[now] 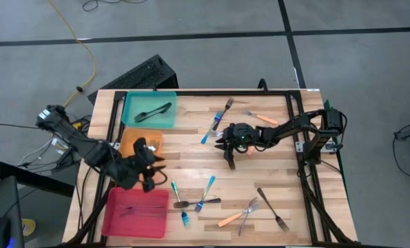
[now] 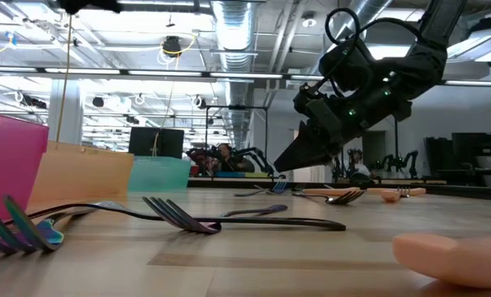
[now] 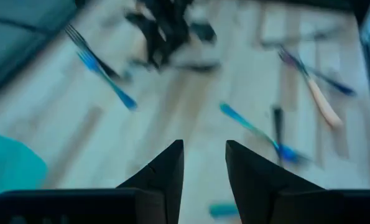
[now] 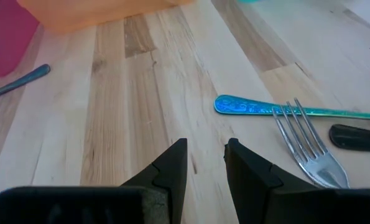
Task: Sort silverware by color (type)
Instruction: Put the orange fork into the orange bin
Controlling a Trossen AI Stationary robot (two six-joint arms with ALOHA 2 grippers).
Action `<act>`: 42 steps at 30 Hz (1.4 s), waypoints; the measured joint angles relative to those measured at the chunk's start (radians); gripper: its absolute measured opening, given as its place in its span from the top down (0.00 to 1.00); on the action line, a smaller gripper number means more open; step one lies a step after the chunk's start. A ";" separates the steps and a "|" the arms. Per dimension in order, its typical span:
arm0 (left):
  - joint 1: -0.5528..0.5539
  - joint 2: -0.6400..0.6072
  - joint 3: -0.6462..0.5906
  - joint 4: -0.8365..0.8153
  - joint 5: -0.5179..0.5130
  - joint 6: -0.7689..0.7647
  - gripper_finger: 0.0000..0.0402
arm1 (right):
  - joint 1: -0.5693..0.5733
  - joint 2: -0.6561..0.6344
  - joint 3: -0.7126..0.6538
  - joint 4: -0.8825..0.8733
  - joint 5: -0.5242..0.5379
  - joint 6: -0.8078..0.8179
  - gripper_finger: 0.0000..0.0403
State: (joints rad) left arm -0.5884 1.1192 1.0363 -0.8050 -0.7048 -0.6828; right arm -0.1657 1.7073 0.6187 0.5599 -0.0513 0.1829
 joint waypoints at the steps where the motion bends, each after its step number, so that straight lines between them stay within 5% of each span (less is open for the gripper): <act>1: 0.013 -0.005 0.000 0.018 -0.010 0.029 0.74 | 0.002 0.000 0.012 -0.019 0.000 -0.004 0.67; 17: 0.263 -0.005 0.000 0.154 0.078 0.307 0.74 | -0.017 0.000 0.301 -0.461 0.049 -0.271 0.71; 32: 0.278 -0.005 -0.215 0.535 0.188 0.413 0.74 | -0.047 -0.001 0.353 -0.916 0.226 -0.440 0.71; 42: 0.279 -0.005 -0.272 0.692 0.206 0.421 0.74 | -0.117 -0.001 0.353 -0.993 0.263 -0.590 0.71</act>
State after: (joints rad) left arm -0.3096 1.1145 0.7643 -0.1135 -0.4986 -0.2619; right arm -0.2831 1.7065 0.9722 -0.4327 0.2114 -0.4066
